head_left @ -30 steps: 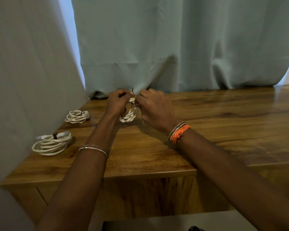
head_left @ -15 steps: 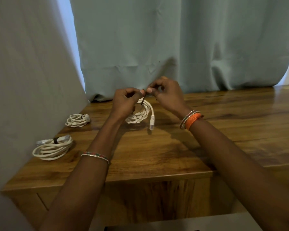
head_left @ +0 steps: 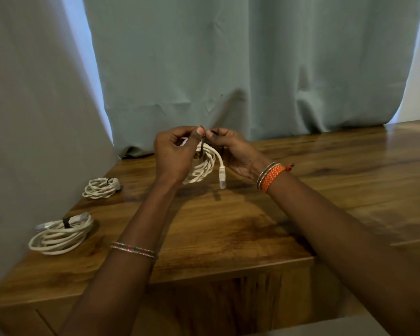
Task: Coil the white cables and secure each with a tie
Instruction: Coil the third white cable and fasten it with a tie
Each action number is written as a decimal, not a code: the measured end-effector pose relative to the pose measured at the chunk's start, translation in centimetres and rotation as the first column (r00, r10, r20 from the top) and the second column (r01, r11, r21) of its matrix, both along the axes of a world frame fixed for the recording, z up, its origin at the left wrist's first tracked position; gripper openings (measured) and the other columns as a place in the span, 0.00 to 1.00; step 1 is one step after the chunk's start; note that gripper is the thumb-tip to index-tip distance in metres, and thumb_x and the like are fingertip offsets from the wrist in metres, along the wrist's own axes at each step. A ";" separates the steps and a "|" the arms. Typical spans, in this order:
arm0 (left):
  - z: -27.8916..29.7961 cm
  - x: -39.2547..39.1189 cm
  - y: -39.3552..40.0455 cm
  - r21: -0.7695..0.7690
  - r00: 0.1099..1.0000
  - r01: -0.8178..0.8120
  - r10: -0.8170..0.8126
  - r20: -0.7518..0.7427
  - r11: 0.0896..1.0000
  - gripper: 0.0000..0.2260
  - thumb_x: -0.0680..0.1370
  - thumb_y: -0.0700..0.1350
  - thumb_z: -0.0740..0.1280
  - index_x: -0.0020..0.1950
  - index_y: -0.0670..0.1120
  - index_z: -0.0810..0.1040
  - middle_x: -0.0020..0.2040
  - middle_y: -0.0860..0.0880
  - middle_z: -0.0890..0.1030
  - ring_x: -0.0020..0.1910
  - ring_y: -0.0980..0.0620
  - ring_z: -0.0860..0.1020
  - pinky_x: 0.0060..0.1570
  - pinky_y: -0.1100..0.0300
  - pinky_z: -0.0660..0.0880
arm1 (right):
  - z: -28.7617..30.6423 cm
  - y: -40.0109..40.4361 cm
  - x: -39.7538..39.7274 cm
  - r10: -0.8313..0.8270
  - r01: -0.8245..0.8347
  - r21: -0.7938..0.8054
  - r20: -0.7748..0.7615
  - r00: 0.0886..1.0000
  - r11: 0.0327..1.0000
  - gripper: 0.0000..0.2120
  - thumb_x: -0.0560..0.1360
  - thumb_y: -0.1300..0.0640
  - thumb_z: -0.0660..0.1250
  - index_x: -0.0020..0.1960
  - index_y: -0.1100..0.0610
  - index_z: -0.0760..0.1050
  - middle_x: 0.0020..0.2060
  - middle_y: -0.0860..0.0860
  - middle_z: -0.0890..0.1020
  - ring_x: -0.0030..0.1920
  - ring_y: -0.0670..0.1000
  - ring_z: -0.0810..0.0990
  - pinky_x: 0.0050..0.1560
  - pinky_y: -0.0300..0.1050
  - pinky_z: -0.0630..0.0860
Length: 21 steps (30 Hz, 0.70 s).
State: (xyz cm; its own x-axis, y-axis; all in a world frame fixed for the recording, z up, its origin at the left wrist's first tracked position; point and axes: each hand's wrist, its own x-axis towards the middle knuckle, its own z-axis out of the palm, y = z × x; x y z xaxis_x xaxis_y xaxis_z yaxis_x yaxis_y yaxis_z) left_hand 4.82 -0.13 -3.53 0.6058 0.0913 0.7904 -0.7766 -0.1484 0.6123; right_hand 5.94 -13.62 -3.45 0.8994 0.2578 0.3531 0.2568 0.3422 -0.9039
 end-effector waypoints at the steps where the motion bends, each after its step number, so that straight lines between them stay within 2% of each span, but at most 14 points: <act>1: 0.0 -0.1 -0.2 0.030 0.999 -0.037 0.036 0.027 0.999 0.03 0.75 0.41 0.69 0.44 0.46 0.83 0.33 0.58 0.82 0.36 0.57 0.81 0.38 0.59 0.78 | -0.1 0.1 0.0 -0.026 0.026 0.020 -0.005 1.000 0.999 0.04 0.78 0.64 0.62 0.45 0.62 0.74 0.35 0.54 0.80 0.35 0.50 0.79 0.38 0.43 0.79; 4: -0.2 -0.2 -1.0 0.073 0.988 -0.138 0.132 0.085 0.988 0.04 0.74 0.43 0.68 0.42 0.47 0.82 0.37 0.52 0.82 0.39 0.52 0.81 0.41 0.50 0.78 | -0.4 0.4 0.0 -0.077 0.078 0.086 -0.012 0.997 0.993 0.05 0.77 0.65 0.62 0.42 0.62 0.73 0.31 0.54 0.80 0.30 0.49 0.78 0.34 0.42 0.79; 6: -0.3 -0.3 -1.3 0.069 0.981 -0.171 0.163 0.107 0.983 0.07 0.75 0.45 0.67 0.42 0.44 0.83 0.37 0.50 0.83 0.38 0.51 0.81 0.41 0.48 0.78 | -0.5 0.5 0.1 -0.097 0.099 0.101 -0.017 0.995 0.990 0.05 0.77 0.65 0.63 0.42 0.61 0.74 0.30 0.54 0.80 0.29 0.49 0.79 0.33 0.42 0.78; 10: -0.2 -1.0 -1.3 0.074 0.968 -0.219 0.207 0.145 0.973 0.08 0.76 0.43 0.66 0.40 0.44 0.82 0.34 0.55 0.81 0.35 0.59 0.80 0.41 0.57 0.77 | -0.5 0.6 0.3 -0.076 0.079 0.107 -0.032 0.997 0.991 0.03 0.77 0.64 0.63 0.45 0.60 0.75 0.33 0.54 0.80 0.30 0.48 0.80 0.34 0.42 0.79; 14: -0.1 -0.3 -0.7 0.059 0.959 -0.268 0.260 0.109 0.962 0.08 0.76 0.45 0.65 0.39 0.45 0.80 0.29 0.55 0.77 0.32 0.54 0.79 0.37 0.57 0.75 | -1.0 0.6 0.6 -0.160 0.160 -0.012 0.041 0.986 0.987 0.03 0.76 0.64 0.66 0.44 0.57 0.76 0.36 0.51 0.81 0.33 0.48 0.80 0.35 0.43 0.78; 17: 0.0 -0.2 -0.4 0.081 0.957 -0.264 0.251 0.144 0.961 0.09 0.77 0.44 0.65 0.39 0.43 0.79 0.29 0.56 0.77 0.30 0.61 0.76 0.35 0.60 0.74 | -0.8 0.3 0.7 -0.222 0.238 -0.112 0.136 0.965 0.965 0.03 0.76 0.62 0.66 0.45 0.56 0.77 0.38 0.51 0.81 0.37 0.48 0.80 0.39 0.43 0.78; 19: 0.1 -0.6 -0.4 0.070 0.970 -0.212 0.201 0.139 0.975 0.08 0.76 0.44 0.65 0.40 0.44 0.80 0.31 0.52 0.79 0.30 0.56 0.78 0.33 0.55 0.77 | -0.3 0.0 0.8 -0.255 0.281 -0.138 0.177 0.951 0.950 0.03 0.76 0.62 0.66 0.44 0.56 0.77 0.41 0.53 0.80 0.42 0.50 0.79 0.44 0.43 0.78; 21: 0.1 -0.6 -0.4 0.060 0.979 -0.169 0.160 0.122 0.984 0.06 0.77 0.44 0.65 0.41 0.46 0.80 0.35 0.50 0.82 0.33 0.52 0.81 0.33 0.50 0.79 | 0.4 -0.2 0.8 -0.266 0.296 -0.144 0.195 0.944 0.944 0.02 0.76 0.61 0.66 0.45 0.55 0.76 0.42 0.53 0.79 0.44 0.50 0.79 0.44 0.42 0.78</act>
State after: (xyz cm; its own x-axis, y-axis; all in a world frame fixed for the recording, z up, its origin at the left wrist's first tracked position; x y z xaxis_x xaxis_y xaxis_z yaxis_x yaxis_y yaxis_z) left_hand 4.26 -0.54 -3.40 0.4904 0.1243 0.8626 -0.8034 -0.3190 0.5027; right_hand 6.79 -13.82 -3.07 0.8738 0.0724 0.4809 0.4755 0.0800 -0.8760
